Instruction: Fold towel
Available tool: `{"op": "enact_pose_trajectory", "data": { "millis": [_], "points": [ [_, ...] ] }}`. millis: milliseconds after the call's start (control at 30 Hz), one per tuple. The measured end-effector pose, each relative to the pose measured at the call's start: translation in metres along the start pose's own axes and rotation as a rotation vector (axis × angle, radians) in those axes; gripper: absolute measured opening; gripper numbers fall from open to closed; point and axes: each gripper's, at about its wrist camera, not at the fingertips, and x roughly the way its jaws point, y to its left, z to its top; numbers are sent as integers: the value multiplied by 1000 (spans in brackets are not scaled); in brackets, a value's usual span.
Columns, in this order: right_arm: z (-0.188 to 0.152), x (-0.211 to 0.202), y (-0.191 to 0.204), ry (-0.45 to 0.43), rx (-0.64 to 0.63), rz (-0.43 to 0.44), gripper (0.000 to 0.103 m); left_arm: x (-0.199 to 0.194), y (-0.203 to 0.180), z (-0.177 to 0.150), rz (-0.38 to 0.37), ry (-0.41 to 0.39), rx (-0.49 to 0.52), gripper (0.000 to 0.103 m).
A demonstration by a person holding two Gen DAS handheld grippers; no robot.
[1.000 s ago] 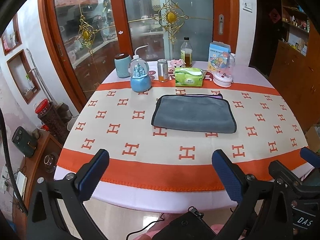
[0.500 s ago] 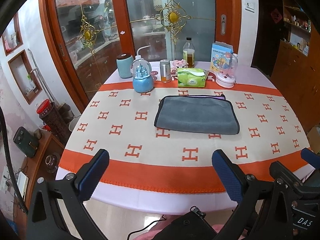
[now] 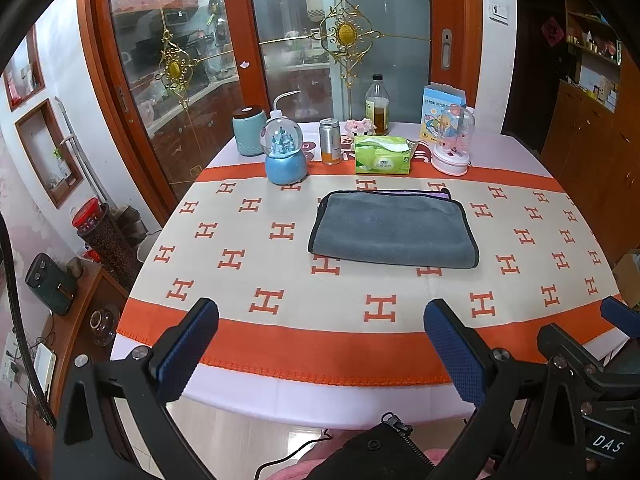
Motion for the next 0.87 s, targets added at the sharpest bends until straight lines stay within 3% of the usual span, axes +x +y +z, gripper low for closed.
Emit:
{"op": "enact_pose_trajectory", "data": {
  "millis": [867],
  "points": [
    [-5,4,7,9,-2,1,103,0,0,0,2,3,-1,102]
  ]
}}
